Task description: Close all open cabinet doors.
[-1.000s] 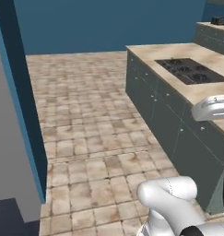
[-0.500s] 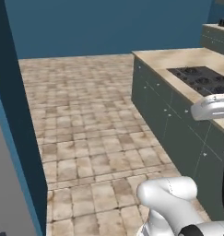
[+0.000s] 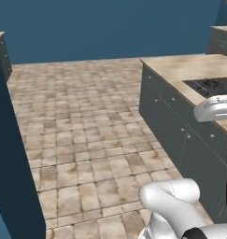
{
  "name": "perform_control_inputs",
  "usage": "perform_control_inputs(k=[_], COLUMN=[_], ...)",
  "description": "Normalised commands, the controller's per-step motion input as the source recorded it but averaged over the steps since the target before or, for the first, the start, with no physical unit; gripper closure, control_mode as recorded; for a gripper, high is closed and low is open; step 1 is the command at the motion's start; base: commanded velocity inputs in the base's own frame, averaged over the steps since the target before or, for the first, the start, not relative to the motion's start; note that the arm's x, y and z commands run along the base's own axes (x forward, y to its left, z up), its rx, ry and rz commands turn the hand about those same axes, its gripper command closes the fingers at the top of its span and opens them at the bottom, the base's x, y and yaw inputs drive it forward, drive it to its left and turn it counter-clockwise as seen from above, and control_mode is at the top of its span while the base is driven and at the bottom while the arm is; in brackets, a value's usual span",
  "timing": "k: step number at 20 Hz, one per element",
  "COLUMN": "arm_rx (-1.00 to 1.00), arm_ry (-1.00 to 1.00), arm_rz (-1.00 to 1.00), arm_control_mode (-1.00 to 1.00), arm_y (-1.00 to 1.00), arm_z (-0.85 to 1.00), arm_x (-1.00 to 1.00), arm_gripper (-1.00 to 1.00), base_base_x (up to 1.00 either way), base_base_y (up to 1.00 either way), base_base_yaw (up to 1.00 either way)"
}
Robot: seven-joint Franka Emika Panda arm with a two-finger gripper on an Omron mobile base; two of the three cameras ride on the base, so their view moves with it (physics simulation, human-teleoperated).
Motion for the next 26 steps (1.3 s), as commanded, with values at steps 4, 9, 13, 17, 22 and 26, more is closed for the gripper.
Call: perform_control_inputs(k=[4,9,13,17,22,26], arm_rx=[0.0,0.0,0.0,0.0,0.0,0.0], arm_ry=[0.0,0.0,0.0,0.0,0.0,0.0], arm_rz=[0.0,0.0,0.0,0.0,0.0,0.0], arm_control_mode=[1.0,1.0,1.0,1.0,1.0,1.0], arm_y=[0.0,0.0,0.0,0.0,0.0,0.0], arm_z=[0.0,0.0,0.0,0.0,0.0,0.0], arm_x=[0.0,0.0,0.0,0.0,0.0,0.0], arm_gripper=[-1.0,-1.0,-1.0,-1.0,-1.0,-1.0], base_base_x=[1.0,1.0,1.0,1.0,1.0,1.0], base_base_y=[0.03,0.02,0.0,0.04,0.01,0.0], base_base_yaw=[0.0,0.0,0.0,0.05,0.15,0.19])
